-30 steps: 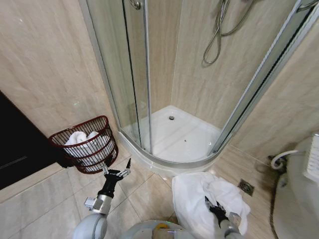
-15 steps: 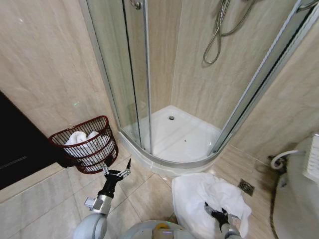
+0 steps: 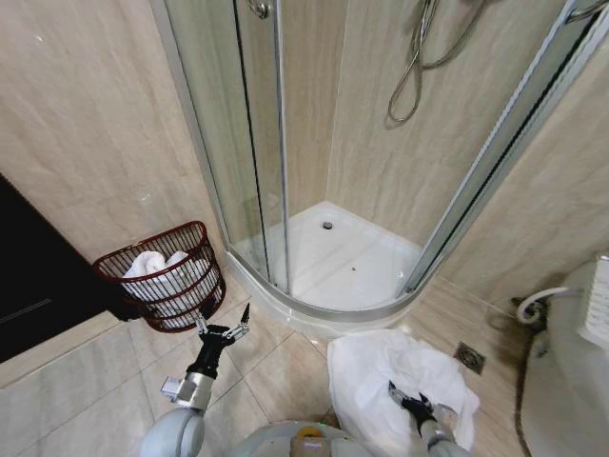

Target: Discard the used towel into the hamper.

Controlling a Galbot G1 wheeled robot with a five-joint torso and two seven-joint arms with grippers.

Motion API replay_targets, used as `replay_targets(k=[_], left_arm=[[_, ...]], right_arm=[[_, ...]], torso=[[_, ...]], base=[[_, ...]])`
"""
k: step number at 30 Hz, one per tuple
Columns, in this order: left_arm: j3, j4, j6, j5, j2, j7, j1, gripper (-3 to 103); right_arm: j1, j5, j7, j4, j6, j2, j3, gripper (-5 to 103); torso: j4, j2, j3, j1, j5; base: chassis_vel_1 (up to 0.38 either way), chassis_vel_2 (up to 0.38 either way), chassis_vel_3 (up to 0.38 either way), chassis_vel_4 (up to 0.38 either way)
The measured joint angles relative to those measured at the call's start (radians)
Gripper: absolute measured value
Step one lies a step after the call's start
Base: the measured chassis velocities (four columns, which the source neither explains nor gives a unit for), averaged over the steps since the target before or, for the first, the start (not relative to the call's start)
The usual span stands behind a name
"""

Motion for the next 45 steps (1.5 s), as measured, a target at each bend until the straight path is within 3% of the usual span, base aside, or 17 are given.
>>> replay_targets(k=[5,7,9,11,13,16,20,25,28,33,36,45], left_arm=[[0.003,-0.004,0.001,0.005,-0.005,0.003,-0.001,100],[0.004,-0.005,0.003,0.008,-0.007,0.005,-0.002,100],[0.004,-0.005,0.004,0.009,-0.007,0.005,-0.002,100],[0.004,-0.006,0.005,0.011,-0.008,0.005,-0.003,100],[0.004,-0.007,0.006,0.012,-0.008,0.006,-0.003,100],[0.005,-0.008,0.006,0.015,-0.011,0.007,-0.002,100],[0.005,-0.011,0.006,0.017,-0.014,0.009,-0.001,100],[0.005,-0.017,0.006,0.017,-0.015,0.010,0.001,100],[0.005,-0.022,0.006,0.017,-0.016,0.010,0.004,100],[0.004,-0.025,0.004,0.016,-0.016,0.010,0.008,100],[0.003,-0.029,0.000,0.013,-0.014,0.010,0.010,100],[0.007,-0.036,-0.001,0.007,-0.012,0.010,0.010,100]], right_arm=[[0.007,0.000,0.000,-0.015,0.008,-0.005,0.000,71],[0.011,0.000,-0.001,-0.023,0.012,-0.008,-0.001,60],[0.012,0.000,-0.003,-0.026,0.015,-0.009,-0.001,60],[0.015,0.000,-0.008,-0.034,0.026,-0.011,-0.002,44],[0.016,0.000,-0.009,-0.036,0.031,-0.012,-0.004,44],[0.018,0.003,-0.013,-0.041,0.042,-0.014,-0.006,30],[0.021,0.007,-0.021,-0.048,0.060,-0.016,-0.008,20],[0.018,0.013,-0.040,-0.047,0.094,-0.021,-0.008,18],[0.007,0.012,-0.037,-0.017,0.187,-0.019,-0.008,18],[-0.019,-0.008,-0.020,0.049,0.269,-0.010,0.009,18],[-0.077,-0.051,-0.008,0.156,0.333,0.001,0.038,18],[-0.174,-0.200,0.014,0.379,0.408,0.028,0.110,18]], torso=[[0.0000,0.000,0.000,0.000,0.0000],[0.0000,0.000,0.000,0.000,-0.0001],[0.0000,0.000,0.000,0.000,-0.0001],[0.0001,0.000,0.000,0.000,-0.0001],[0.0000,0.000,0.000,0.000,0.0000],[0.0000,0.000,0.000,0.000,0.0000],[0.0000,0.000,0.000,0.000,0.0001],[0.0001,0.000,0.000,0.000,0.0004],[0.0001,0.000,0.000,0.000,0.0007],[0.0002,0.000,0.000,0.000,0.0004],[0.0002,0.000,0.000,0.000,0.0001],[0.0001,0.000,0.000,0.000,-0.0002]], base=[[0.000,0.000,0.000,0.000],[0.000,0.000,0.000,0.000],[0.000,0.000,0.000,0.000],[0.000,0.000,0.000,0.000],[0.000,0.000,0.000,0.000],[0.000,0.000,0.000,0.000],[0.000,0.000,0.000,0.000],[0.000,0.000,0.000,0.000],[0.000,0.000,0.000,0.000],[0.000,0.000,0.000,0.000],[0.000,0.000,0.000,0.000],[0.000,0.000,0.000,0.000]])
